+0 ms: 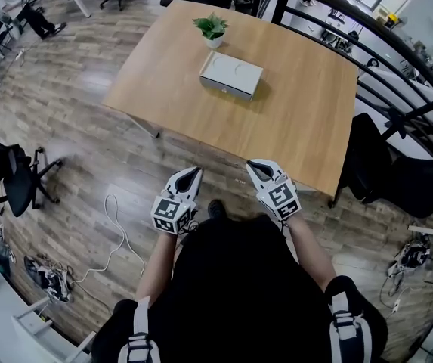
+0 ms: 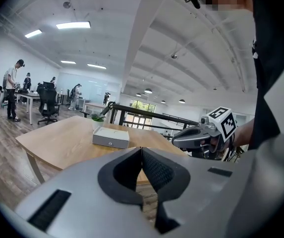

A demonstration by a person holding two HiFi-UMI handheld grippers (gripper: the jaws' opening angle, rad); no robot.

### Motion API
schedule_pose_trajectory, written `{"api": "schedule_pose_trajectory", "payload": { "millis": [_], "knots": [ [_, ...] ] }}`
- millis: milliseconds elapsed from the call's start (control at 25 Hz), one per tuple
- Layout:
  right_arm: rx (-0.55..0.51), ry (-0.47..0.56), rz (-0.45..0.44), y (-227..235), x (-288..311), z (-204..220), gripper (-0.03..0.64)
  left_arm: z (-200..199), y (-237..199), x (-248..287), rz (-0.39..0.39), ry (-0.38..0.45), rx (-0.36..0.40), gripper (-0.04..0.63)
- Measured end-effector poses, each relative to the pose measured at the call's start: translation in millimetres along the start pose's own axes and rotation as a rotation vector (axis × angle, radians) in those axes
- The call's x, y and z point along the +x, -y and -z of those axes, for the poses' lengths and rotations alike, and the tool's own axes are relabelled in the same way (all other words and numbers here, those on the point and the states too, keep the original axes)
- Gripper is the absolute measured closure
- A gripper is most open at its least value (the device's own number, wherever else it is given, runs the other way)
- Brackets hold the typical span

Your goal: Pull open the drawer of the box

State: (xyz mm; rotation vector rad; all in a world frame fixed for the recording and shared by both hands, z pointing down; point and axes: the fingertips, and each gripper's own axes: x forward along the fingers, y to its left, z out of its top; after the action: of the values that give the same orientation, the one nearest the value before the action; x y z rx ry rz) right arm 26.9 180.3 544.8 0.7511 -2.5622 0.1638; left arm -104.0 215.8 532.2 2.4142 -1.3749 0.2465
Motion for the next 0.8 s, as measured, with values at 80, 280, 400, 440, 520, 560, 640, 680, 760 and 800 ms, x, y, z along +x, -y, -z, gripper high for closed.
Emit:
{"api": "schedule_pose_trajectory", "payload": {
  "millis": [80,280,400,440,520,560,640,680,760,800],
  "knots": [
    [0.007,0.0,0.002,-5,5,-5,0.592,1,-7,-5,0.001,-0.004,-0.001,0.572],
    [0.005,-0.002,0.009,-11,19,-8,0.592,1,-22,-13,0.006,-0.006,0.002,0.572],
    [0.01,0.004,0.006,-16,27,-14,0.592,2,-31,-18,0.003,-0.01,-0.001,0.572],
    [0.011,0.002,0.004,-17,29,-14,0.592,3,-33,-19,0.001,-0.011,-0.002,0.572],
    [0.014,-0.008,-0.001,-20,32,-14,0.592,3,-38,-22,-0.002,-0.012,-0.003,0.572],
    [0.011,-0.01,-0.003,-20,33,-15,0.592,3,-40,-23,-0.003,-0.012,-0.004,0.572],
    [0.001,-0.008,-0.005,-20,35,-16,0.592,3,-42,-22,-0.005,-0.011,-0.009,0.572],
    [0.002,-0.01,-0.006,-20,35,-16,0.592,3,-42,-22,-0.005,-0.011,-0.011,0.572],
    [0.011,-0.017,-0.006,-17,36,-15,0.592,3,-43,-19,-0.004,-0.014,-0.011,0.572],
    [0.013,-0.019,-0.006,-15,36,-15,0.592,3,-43,-17,-0.003,-0.015,-0.011,0.572]
  ]
}}
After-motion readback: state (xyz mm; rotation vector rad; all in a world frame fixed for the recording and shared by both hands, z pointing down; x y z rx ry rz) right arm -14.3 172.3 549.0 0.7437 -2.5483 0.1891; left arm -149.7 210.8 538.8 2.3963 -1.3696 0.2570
